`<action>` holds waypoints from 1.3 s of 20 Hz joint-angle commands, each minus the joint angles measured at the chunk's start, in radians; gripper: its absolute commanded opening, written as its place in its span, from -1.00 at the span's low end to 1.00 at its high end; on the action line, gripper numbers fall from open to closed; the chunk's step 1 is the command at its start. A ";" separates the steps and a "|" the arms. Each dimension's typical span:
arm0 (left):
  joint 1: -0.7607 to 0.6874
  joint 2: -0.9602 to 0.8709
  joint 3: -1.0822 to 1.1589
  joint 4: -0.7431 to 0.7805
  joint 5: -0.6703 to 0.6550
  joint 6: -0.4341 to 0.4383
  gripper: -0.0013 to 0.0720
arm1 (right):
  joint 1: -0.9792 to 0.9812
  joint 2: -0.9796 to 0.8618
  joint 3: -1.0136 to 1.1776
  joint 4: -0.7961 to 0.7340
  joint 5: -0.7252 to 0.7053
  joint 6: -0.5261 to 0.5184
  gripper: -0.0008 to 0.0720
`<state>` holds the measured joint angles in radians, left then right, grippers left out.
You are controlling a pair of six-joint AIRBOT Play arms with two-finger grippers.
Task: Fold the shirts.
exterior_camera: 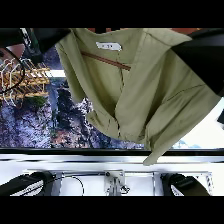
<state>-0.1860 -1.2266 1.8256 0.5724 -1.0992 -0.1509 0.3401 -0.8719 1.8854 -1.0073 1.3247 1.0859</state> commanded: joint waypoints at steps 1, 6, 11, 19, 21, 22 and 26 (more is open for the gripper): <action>-0.021 -0.012 0.000 -0.008 0.064 -0.017 -0.81 | 0.000 0.000 0.000 0.011 -0.020 -0.018 -0.78; -0.025 0.000 0.000 -0.009 0.185 -0.017 -0.82 | 0.000 -0.040 0.000 -0.043 -0.025 -0.018 -0.76; -0.006 0.012 0.000 -0.006 0.210 -0.017 -0.82 | 0.000 -0.062 0.000 -0.076 -0.023 -0.018 -0.30; 0.018 0.011 0.000 -0.006 0.226 -0.017 -0.83 | 0.000 -0.051 0.000 -0.138 -0.008 -0.018 0.17; 0.018 0.011 0.000 -0.008 0.235 -0.017 -0.83 | 0.000 -0.042 0.000 -0.191 0.013 -0.017 0.29; 0.018 0.011 0.000 -0.008 0.235 -0.017 -0.83 | 0.000 -0.039 0.000 -0.230 0.037 -0.013 0.29; 0.018 0.011 0.000 -0.009 0.235 -0.017 -0.83 | 0.000 -0.030 0.000 -0.400 0.185 -0.002 0.29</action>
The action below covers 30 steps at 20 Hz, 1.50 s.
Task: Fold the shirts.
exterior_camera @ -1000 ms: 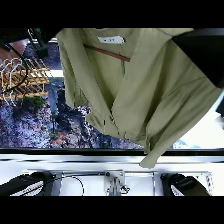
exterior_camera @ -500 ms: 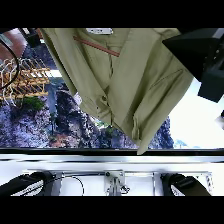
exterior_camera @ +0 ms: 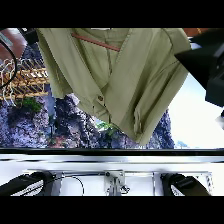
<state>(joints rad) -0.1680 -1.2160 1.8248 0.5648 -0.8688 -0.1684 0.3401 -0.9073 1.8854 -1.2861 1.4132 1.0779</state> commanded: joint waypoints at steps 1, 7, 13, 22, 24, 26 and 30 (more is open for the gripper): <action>0.000 0.001 0.001 -0.002 0.005 0.000 -0.83 | 0.000 0.005 0.000 -0.135 0.107 0.006 0.29; 0.000 0.001 0.001 -0.002 0.005 0.000 -0.83 | 0.000 0.005 0.000 -0.137 0.146 0.006 0.29; 0.000 0.001 0.001 -0.035 0.005 0.000 -0.83 | 0.000 -0.035 -0.001 -0.018 0.080 -0.027 0.29; 0.012 0.011 0.001 -0.034 0.006 0.001 -0.83 | 0.000 -0.101 -0.001 0.040 0.007 -0.100 -0.71; 0.017 0.009 0.001 -0.034 0.018 0.000 -0.82 | 0.000 -0.096 -0.001 0.044 0.005 -0.127 -0.76; 0.023 0.006 0.000 -0.034 0.055 0.001 -0.82 | 0.000 -0.088 -0.001 0.053 -0.009 -0.150 -0.77; 0.026 0.003 0.000 -0.017 0.136 0.000 -0.81 | 0.000 -0.061 0.000 0.083 -0.014 -0.166 -0.78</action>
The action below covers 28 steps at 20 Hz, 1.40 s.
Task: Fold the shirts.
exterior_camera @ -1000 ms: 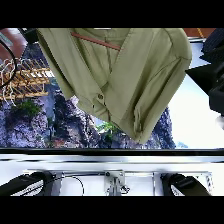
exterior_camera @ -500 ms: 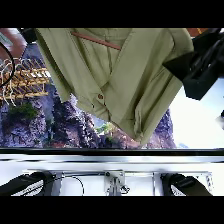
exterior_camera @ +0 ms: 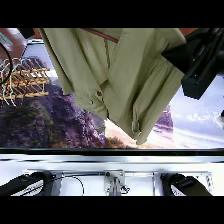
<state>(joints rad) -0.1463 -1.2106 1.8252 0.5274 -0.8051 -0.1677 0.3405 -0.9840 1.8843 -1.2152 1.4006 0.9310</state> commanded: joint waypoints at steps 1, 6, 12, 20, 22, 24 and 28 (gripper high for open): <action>0.005 -0.006 0.000 0.026 0.089 0.000 -0.80 | -0.001 0.023 0.001 0.018 -0.002 -0.019 -0.78; 0.005 -0.019 0.000 0.026 0.101 0.000 -0.36 | -0.001 0.042 0.001 0.029 0.028 0.011 -0.78; 0.003 -0.012 0.000 0.026 0.150 0.000 -0.32 | -0.001 0.042 0.001 -0.009 -0.008 0.050 -0.78; 0.003 0.007 0.000 0.026 0.214 0.000 -0.32 | -0.001 0.042 0.001 -0.045 -0.117 0.108 -0.79; 0.003 0.019 0.000 0.026 0.302 -0.001 -0.32 | -0.001 0.042 0.001 -0.081 -0.204 0.108 -0.78; 0.003 0.032 0.000 0.026 0.355 -0.001 -0.32 | -0.001 0.042 0.001 -0.114 -0.298 0.107 -0.78; 0.002 0.041 0.000 0.025 0.354 -0.051 -0.36 | 0.000 0.042 0.001 -0.129 -0.451 0.103 -0.78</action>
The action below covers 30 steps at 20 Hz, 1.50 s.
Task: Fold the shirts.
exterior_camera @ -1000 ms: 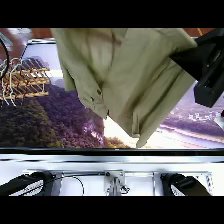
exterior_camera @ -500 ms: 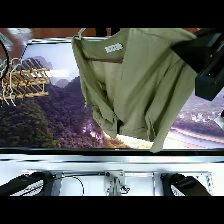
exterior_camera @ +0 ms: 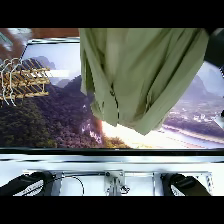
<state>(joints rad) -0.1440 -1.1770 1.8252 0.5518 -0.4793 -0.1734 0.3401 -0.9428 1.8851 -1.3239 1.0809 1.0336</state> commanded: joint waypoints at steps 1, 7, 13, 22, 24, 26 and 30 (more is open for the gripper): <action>0.000 0.004 0.000 0.001 0.019 -0.119 -0.36 | 0.001 0.001 0.000 -0.019 -0.167 0.001 -0.78; -0.033 -0.047 0.000 0.001 -0.110 -0.446 -0.30 | 0.001 0.015 0.000 0.139 -0.280 -0.071 -0.78; -0.199 -0.093 0.000 -0.004 0.068 -0.445 -0.01 | 0.001 0.024 0.000 0.167 -0.239 -0.082 -0.78; -0.261 -0.108 0.000 0.002 0.265 -0.382 0.00 | 0.001 0.024 0.000 0.172 -0.200 -0.093 -0.78; -0.261 -0.088 0.000 0.024 0.206 -0.378 0.35 | 0.001 0.024 0.000 0.171 -0.200 -0.100 -0.78; -0.261 -0.067 0.000 0.106 0.128 -0.382 0.35 | 0.001 0.024 0.000 0.172 -0.200 -0.102 -0.78; -0.249 -0.053 0.000 0.451 0.094 -0.660 0.35 | 0.001 0.024 0.000 0.178 -0.200 -0.104 -0.78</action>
<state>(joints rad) -0.4015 -1.2392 1.8252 0.7574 -0.3477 -0.6426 0.3401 -0.9192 1.8847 -1.1519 0.8810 0.9310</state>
